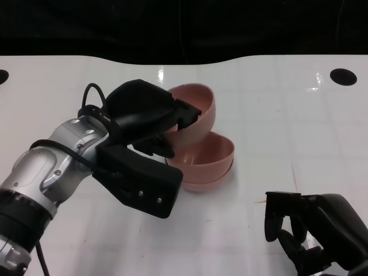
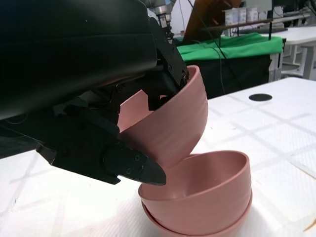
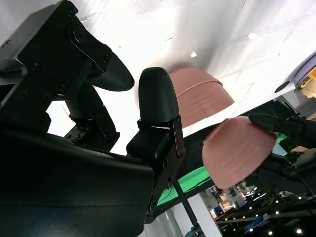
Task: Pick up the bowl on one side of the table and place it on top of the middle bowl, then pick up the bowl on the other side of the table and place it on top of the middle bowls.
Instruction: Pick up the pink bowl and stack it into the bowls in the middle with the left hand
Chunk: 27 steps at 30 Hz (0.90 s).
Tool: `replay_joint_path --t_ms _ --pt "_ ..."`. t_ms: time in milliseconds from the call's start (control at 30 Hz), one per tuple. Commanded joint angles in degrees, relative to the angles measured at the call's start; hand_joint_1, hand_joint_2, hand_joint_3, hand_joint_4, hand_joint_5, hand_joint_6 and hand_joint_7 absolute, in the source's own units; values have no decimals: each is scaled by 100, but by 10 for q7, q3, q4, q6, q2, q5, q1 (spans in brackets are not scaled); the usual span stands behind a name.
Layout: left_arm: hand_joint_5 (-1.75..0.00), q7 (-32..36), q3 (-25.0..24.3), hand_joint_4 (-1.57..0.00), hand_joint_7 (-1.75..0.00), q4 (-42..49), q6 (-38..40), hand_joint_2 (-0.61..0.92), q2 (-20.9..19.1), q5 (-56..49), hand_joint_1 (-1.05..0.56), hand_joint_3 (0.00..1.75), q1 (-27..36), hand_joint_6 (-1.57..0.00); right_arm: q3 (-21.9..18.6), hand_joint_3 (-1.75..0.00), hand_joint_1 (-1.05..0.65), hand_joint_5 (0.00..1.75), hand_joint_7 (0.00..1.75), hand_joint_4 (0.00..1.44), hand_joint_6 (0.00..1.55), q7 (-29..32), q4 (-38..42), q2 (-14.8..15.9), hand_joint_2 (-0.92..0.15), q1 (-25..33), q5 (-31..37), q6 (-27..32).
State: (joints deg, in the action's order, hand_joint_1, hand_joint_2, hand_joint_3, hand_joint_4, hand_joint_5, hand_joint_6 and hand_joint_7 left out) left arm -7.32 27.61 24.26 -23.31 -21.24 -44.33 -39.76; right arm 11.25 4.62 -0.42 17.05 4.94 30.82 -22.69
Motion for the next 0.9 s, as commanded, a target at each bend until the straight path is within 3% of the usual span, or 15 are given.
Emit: replay_joint_path --t_ms 33,133,200,333,533,567,700,900 --pt "-163 -11 9 -76 -59 13 -1 92 3 -3 -32 7 -20 -97 -3 -154 -9 175 158 96 79 -3 -3 2 -19 -4 -4 6" --pt "-158 -20 15 -78 -56 19 -5 92 7 -2 -30 11 -27 -103 -1 -154 -9 175 157 96 79 -3 -6 1 -19 -3 -2 9" --pt "-159 -23 20 -80 -81 23 -9 92 8 -2 -28 14 -30 -96 0 -154 -9 175 156 96 80 -2 -7 -1 -19 -2 -1 9" --pt "-163 -31 29 -80 -104 29 -8 92 11 -9 -27 14 -36 -88 3 -153 -9 175 155 96 80 -3 -12 0 -20 0 4 14" --pt "-164 -49 30 -78 -106 36 -7 92 21 1 -27 19 -41 -83 1 -152 -9 175 154 96 81 -4 -11 1 -20 0 0 13" --pt "-153 -54 30 -76 -105 37 -7 92 22 2 -28 24 -42 -81 1 -152 -10 175 153 96 81 -5 -11 1 -20 0 -1 13" --pt "-114 -79 27 -75 -87 40 -2 92 25 11 -29 27 -43 -75 1 -152 -10 175 153 96 82 -5 -9 0 -21 -1 0 13" --pt "-88 -79 28 -64 -20 46 -16 92 21 8 -37 21 -42 -74 2 -152 -9 175 153 97 82 -5 -9 -3 -21 -1 1 15"
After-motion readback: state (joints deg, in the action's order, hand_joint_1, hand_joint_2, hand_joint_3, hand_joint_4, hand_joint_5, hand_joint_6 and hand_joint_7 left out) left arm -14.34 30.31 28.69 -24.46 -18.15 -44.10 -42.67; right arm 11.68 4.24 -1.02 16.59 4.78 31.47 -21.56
